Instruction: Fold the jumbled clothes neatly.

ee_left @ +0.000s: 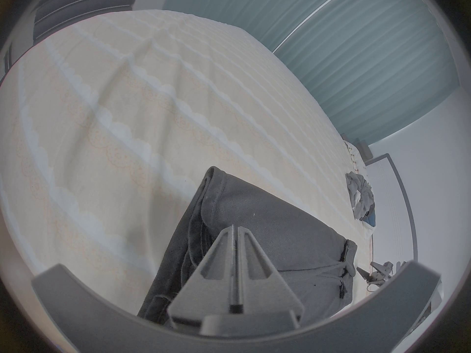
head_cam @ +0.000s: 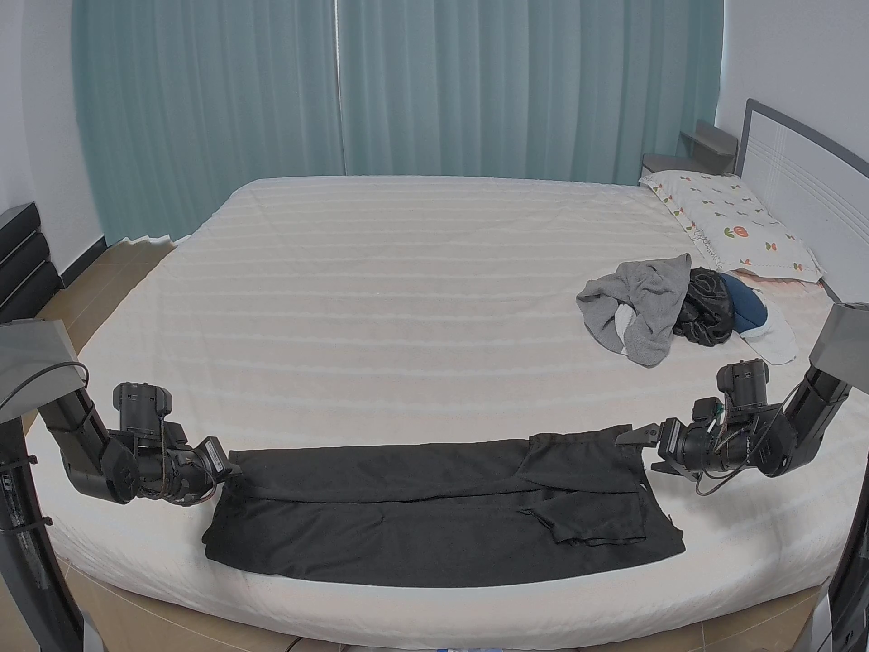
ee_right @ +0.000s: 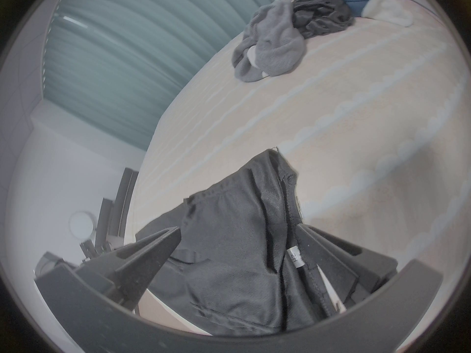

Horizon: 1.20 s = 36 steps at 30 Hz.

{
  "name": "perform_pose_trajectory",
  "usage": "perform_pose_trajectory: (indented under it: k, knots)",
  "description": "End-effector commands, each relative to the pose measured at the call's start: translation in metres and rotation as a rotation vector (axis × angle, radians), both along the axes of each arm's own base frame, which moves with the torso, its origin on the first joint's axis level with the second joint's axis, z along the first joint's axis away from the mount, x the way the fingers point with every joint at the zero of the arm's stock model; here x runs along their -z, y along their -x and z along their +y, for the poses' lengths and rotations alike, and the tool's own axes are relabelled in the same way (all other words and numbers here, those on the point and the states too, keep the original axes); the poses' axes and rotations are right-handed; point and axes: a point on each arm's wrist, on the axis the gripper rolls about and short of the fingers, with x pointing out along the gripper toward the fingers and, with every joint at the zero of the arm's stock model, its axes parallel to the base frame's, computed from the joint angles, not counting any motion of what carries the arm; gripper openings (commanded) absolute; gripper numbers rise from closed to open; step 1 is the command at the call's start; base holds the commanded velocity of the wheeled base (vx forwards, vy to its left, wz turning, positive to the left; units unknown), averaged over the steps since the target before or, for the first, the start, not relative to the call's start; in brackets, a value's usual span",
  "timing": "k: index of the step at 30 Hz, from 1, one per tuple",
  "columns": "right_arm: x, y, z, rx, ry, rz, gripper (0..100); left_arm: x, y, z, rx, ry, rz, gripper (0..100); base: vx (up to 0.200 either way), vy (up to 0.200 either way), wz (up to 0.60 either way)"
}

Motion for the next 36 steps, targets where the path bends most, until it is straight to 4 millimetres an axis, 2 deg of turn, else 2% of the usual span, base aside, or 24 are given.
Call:
perform_pose_trajectory:
  k: [1,5,8,25,29,36]
  knots:
    - [-0.016,0.014,0.013,0.069,-0.001,0.005,100,-0.013,-0.002,0.0,-0.031,0.024,-0.036,0,0.0,0.0,0.0]
    - [-0.013,0.02,0.022,0.129,-0.002,0.047,100,-0.028,-0.002,0.0,-0.067,0.057,-0.071,0,0.0,0.0,0.0]
    - [-0.007,0.022,0.025,0.145,0.028,0.082,100,-0.032,-0.002,0.0,-0.073,0.064,-0.08,0,0.0,0.0,0.0]
    - [-0.002,0.017,0.039,0.14,0.018,0.125,100,-0.032,-0.002,0.0,-0.073,0.064,-0.082,0,0.0,0.0,0.0]
    - [0.005,0.015,0.044,0.144,0.043,0.149,100,-0.032,-0.002,0.0,-0.073,0.064,-0.082,0,0.0,0.0,0.0]
    - [0.006,0.012,0.044,0.15,0.048,0.147,100,-0.032,-0.002,0.0,-0.073,0.064,-0.08,0,0.0,0.0,0.0]
